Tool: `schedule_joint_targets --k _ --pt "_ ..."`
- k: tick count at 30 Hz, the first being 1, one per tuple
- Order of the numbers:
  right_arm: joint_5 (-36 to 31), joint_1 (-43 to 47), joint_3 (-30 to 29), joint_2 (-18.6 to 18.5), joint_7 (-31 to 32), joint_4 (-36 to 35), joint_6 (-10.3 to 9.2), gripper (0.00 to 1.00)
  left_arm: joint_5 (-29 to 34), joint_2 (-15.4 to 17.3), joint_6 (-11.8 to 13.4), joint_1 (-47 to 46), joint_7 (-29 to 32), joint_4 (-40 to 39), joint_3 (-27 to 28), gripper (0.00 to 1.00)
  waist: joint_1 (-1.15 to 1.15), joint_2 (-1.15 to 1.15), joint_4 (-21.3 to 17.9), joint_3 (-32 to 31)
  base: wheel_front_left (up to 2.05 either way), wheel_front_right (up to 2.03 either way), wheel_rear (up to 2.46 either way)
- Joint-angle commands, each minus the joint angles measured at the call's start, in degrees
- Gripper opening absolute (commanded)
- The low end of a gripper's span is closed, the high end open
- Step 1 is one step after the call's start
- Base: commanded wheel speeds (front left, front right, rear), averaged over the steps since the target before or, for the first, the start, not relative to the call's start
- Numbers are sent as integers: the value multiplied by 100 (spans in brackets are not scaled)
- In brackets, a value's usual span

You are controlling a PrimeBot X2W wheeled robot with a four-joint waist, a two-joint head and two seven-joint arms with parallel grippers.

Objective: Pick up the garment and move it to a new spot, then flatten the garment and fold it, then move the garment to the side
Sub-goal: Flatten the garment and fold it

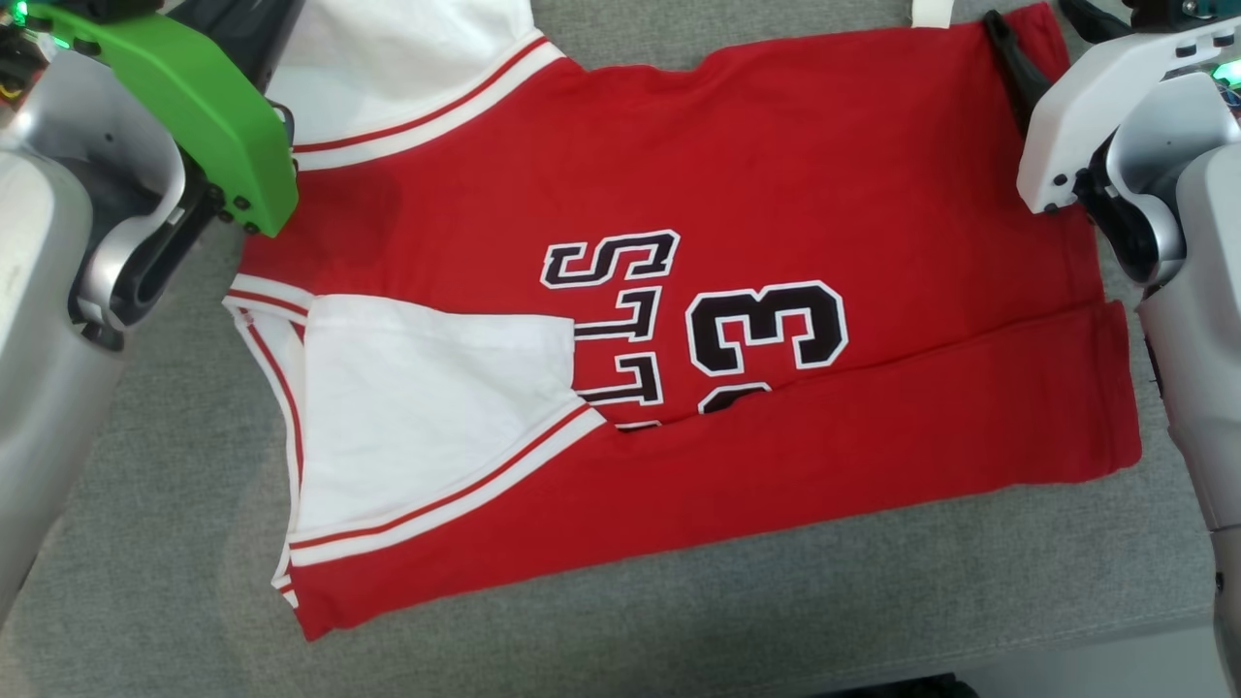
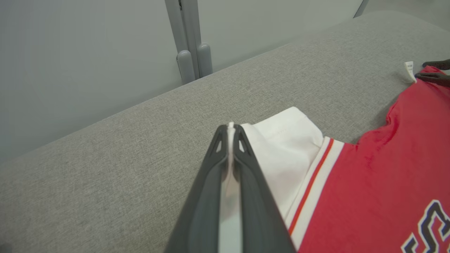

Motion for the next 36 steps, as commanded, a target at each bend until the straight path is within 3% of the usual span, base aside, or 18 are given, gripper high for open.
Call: schedule_joint_targets --k 1,3,4,8,16,24,36 --pt "54 82 104 -7 159 130 4 25 -46 0 0 90 -57 -8 -48 0 0 0 83 -76 0 0 0" --pt "132 101 128 -36 255 162 4 4 -82 12 0 85 -93 0 -97 0 0 0 98 -120 0 0 0" --pt "175 111 123 -36 282 169 4 0 -89 22 0 87 -117 7 -117 0 0 0 101 -143 0 0 0" --pt "217 110 75 -58 159 157 1 0 -146 50 0 75 -282 78 -157 0 0 0 103 -245 0 0 0" --pt "-19 140 -151 -22 -692 281 1 0 -303 47 0 200 -688 138 -231 0 0 0 130 -577 0 0 0" --pt "152 773 49 -113 -1352 217 1 0 -537 78 14 1056 -1201 -260 -387 0 0 0 297 -1170 0 0 0" --pt "542 2414 -263 -371 -1843 -490 1 0 -907 200 547 3038 -1904 -1154 -463 0 0 0 500 -1826 0 0 0"
